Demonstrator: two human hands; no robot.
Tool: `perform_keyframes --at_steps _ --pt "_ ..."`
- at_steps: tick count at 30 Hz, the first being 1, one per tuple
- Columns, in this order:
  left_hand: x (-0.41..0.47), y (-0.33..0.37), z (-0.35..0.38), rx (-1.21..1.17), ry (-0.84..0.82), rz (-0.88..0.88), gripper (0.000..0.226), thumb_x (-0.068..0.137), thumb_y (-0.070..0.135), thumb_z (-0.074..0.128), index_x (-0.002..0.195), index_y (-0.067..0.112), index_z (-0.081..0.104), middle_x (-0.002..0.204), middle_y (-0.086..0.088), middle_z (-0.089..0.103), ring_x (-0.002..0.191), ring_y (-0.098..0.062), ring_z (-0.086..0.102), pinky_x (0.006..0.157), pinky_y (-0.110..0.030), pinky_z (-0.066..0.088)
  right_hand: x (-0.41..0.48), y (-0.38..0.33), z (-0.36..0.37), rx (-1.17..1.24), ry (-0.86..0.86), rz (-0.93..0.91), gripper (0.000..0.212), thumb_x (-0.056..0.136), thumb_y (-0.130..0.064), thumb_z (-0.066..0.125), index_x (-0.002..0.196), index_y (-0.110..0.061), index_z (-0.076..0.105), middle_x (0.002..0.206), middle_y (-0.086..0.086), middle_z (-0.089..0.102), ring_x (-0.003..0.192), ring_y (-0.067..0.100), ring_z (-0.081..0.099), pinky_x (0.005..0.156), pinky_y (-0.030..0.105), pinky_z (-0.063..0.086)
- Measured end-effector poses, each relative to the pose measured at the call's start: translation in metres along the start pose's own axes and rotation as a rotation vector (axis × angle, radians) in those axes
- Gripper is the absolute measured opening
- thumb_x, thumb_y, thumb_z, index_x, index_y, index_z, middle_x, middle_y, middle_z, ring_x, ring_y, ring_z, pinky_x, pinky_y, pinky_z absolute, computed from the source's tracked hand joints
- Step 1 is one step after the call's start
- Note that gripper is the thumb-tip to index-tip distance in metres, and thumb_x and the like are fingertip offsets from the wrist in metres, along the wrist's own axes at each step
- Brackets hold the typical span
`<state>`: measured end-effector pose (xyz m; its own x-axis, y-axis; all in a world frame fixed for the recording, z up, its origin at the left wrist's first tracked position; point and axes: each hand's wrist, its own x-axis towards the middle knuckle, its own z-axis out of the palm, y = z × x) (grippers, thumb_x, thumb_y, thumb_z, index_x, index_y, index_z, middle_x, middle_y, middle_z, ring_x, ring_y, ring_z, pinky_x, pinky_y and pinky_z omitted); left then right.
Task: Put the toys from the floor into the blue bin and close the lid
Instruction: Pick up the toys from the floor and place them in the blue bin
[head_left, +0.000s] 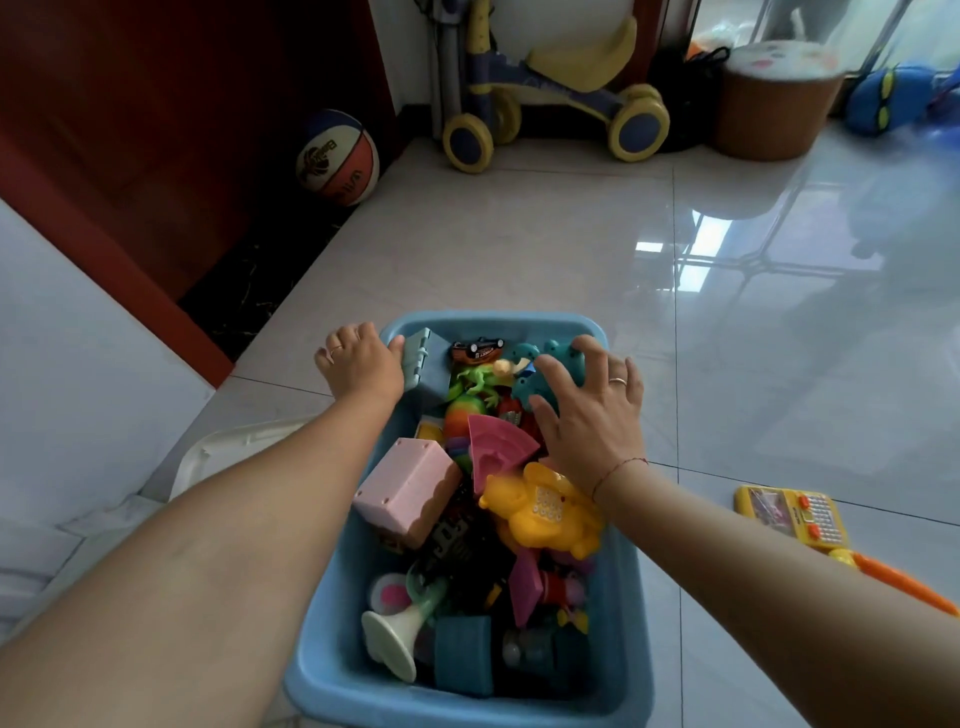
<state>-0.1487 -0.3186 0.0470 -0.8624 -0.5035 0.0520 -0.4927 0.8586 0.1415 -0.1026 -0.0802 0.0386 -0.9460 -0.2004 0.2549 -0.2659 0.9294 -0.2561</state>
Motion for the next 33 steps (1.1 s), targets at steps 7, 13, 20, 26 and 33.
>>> perform_keyframes --at_steps 7,13,20,26,33 --pt "-0.026 -0.001 -0.003 -0.216 0.028 0.518 0.055 0.100 0.042 0.027 0.149 0.017 0.024 0.158 -0.003 0.018 0.147 -0.021 0.009 0.119 -0.043 0.011 0.009 0.001 0.010 -0.058 -0.155 -0.012 0.064 0.092 -0.058 0.029 0.148 -0.036 0.007 0.157 0.011 -0.005 0.144 0.037 -0.006 0.118 0.048 -0.007" --pt "-0.058 -0.003 0.003 -0.043 -0.114 0.580 0.070 0.089 0.056 0.016 0.149 0.020 0.024 0.151 -0.003 0.034 0.141 -0.022 0.022 0.113 -0.037 0.018 0.025 -0.008 0.000 0.028 -0.197 0.052 0.064 0.085 -0.061 0.042 0.141 -0.034 0.027 0.149 0.011 0.013 0.135 0.038 0.019 0.116 0.045 0.016" --pt "-0.053 0.008 0.009 -0.058 -0.306 0.536 0.072 0.091 0.060 0.011 0.151 0.023 -0.003 0.160 0.005 -0.007 0.146 -0.010 -0.011 0.119 -0.035 -0.008 0.004 -0.007 -0.009 0.055 -0.199 0.044 0.077 0.074 -0.078 0.016 0.137 -0.033 0.028 0.119 0.006 0.047 0.118 0.028 0.044 0.113 0.046 0.012" --pt "-0.057 0.002 0.013 -0.095 -0.288 0.590 0.074 0.091 0.064 0.012 0.152 0.024 0.002 0.160 0.005 -0.005 0.146 -0.010 -0.012 0.117 -0.034 -0.011 0.025 -0.015 0.006 -0.104 -0.207 0.034 0.074 0.085 -0.069 0.025 0.143 -0.022 0.023 0.148 0.014 0.026 0.141 0.031 0.019 0.113 0.052 -0.015" --pt "-0.058 0.013 0.010 -0.118 -0.303 0.517 0.091 0.074 0.074 0.001 0.151 0.027 0.011 0.160 0.006 0.006 0.147 -0.014 -0.006 0.118 -0.039 -0.008 0.043 0.000 -0.021 0.164 -0.496 -0.030 0.079 0.067 -0.066 0.039 0.132 -0.022 0.038 0.125 0.006 0.047 0.128 0.022 0.039 0.116 0.038 0.008"
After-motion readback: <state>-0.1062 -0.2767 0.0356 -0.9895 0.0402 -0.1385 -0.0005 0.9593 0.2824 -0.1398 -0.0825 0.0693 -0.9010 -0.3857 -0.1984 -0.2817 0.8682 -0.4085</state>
